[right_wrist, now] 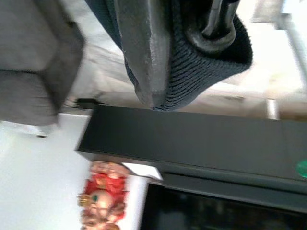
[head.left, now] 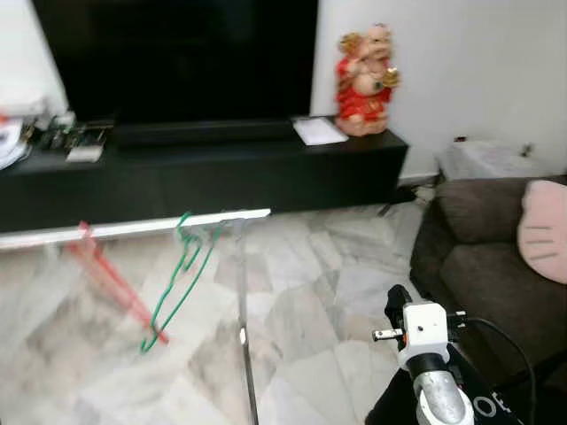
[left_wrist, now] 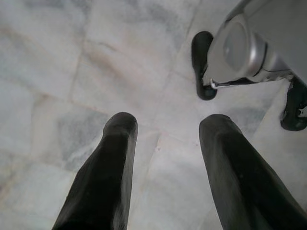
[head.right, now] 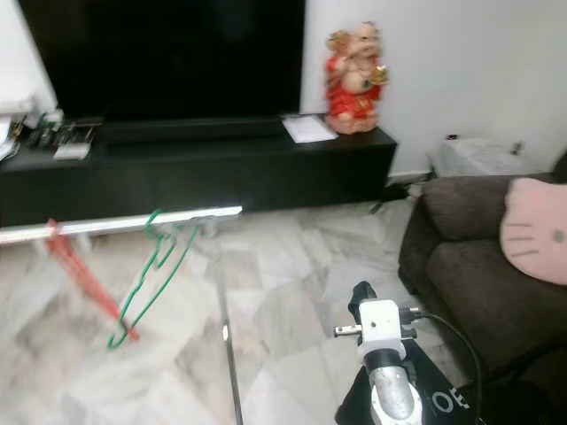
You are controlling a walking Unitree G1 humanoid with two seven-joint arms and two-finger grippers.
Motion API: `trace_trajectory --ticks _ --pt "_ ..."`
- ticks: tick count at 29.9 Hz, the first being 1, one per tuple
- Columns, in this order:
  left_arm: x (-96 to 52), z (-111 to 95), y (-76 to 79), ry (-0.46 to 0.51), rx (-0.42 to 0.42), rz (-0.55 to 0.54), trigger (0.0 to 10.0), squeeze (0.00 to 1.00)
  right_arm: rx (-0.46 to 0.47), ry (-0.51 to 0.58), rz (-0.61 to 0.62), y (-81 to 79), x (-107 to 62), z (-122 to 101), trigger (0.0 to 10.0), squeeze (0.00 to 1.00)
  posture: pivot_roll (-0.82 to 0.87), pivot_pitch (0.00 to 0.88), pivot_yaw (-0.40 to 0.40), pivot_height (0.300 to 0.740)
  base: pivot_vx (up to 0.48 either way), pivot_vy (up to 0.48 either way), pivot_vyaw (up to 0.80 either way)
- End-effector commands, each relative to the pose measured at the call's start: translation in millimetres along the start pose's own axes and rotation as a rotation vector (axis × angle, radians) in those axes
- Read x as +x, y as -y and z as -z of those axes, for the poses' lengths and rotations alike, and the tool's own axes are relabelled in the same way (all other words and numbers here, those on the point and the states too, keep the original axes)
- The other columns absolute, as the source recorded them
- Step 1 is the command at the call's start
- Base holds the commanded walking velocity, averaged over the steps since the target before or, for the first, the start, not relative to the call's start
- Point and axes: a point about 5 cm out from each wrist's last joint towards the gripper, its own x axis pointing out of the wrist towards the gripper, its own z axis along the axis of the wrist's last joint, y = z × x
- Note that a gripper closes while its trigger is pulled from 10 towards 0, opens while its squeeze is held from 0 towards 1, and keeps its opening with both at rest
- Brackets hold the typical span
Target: Hang hanger
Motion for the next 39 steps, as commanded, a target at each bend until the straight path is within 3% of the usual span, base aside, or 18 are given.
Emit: trace_trajectory --ticks 1,12,17,24,25,27,31,32,39 --pt "1.1 -1 3.7 -0.001 -0.003 0.006 10.0 0.0 0.013 -0.003 0.035 11.2 -0.2 -1 10.0 0.0 0.04 0.0 -0.043 0.74 0.0 0.0 0.0" --pt "4.4 -13 3.1 0.016 -0.018 0.01 10.0 0.0 0.044 -0.045 -0.013 11.7 -2.8 4 10.0 0.0 0.03 0.0 -0.048 0.74 0.0 0.0 0.0" --pt "2.5 -4 9.5 0.013 -0.045 0.022 10.0 0.0 0.016 -0.146 -0.047 12.8 -4.8 20 10.0 0.0 0.03 0.0 -0.053 0.74 0.0 0.0 0.0" --pt "-15.8 47 19.1 -0.046 -0.058 0.031 10.0 0.0 -0.045 -0.19 -0.055 19.3 -8.4 30 10.0 0.0 0.04 0.0 -0.057 0.74 -0.207 0.275 0.0" --pt "-15.8 47 19.1 -0.046 -0.058 0.031 10.0 0.0 -0.045 -0.19 -0.055 19.3 -8.4 30 10.0 0.0 0.04 0.0 -0.057 0.74 -0.24 0.281 0.0" --pt "-30.2 77 36.1 -0.085 -0.052 0.045 10.0 0.0 -0.08 -0.178 -0.065 20.0 -7.1 29 10.0 0.0 0.04 0.0 -0.057 0.74 -0.244 0.277 0.4" --pt "-45.4 104 53.6 -0.125 -0.046 0.063 10.0 0.0 -0.097 -0.18 -0.068 20.6 -6.3 30 10.0 0.0 0.04 0.0 -0.057 0.74 -0.244 0.276 0.8" --pt "-54.8 118 62.8 -0.154 -0.042 0.073 10.0 0.0 -0.089 -0.177 -0.069 20.8 -6.0 29 10.0 0.0 0.05 0.0 -0.058 0.74 -0.24 0.277 0.8" --pt "-77.7 146 81.9 -0.213 -0.032 0.093 10.0 0.0 -0.059 -0.166 -0.065 20.4 -4.7 28 10.0 0.0 0.05 0.0 -0.057 0.74 -0.206 0.267 0.41"
